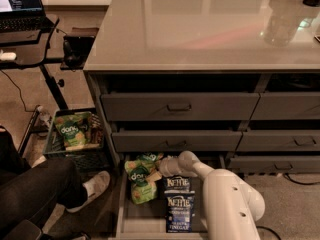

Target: Pick green rice chip bag from bottom drawer and place on counter

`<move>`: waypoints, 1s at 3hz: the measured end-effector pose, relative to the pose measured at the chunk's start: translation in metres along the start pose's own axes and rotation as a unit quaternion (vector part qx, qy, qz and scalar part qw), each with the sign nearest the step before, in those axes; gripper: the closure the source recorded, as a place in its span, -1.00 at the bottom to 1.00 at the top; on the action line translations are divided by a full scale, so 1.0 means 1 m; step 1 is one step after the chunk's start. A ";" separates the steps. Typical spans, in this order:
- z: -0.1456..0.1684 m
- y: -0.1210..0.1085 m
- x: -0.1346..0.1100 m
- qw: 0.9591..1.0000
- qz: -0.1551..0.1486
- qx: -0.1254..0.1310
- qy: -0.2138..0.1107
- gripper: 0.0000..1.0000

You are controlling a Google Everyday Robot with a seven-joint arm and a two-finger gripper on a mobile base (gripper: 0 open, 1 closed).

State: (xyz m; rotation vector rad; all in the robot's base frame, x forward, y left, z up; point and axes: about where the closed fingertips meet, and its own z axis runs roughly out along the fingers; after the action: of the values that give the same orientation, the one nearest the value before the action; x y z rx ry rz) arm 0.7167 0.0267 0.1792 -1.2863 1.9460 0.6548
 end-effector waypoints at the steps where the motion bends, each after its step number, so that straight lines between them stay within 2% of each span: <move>1: -0.015 0.008 -0.016 1.000 -0.023 0.005 -0.008 1.00; 2: -0.048 0.015 -0.047 0.997 -0.071 0.021 -0.011 1.00; 3: -0.072 0.031 -0.070 0.994 -0.105 0.025 -0.011 1.00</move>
Offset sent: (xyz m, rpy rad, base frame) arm -0.0386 -0.0011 0.1227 -0.0686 -0.2356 0.1172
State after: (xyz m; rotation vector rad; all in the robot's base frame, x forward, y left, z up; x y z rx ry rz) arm 0.6863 0.0257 0.2803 -1.4219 1.7679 0.5089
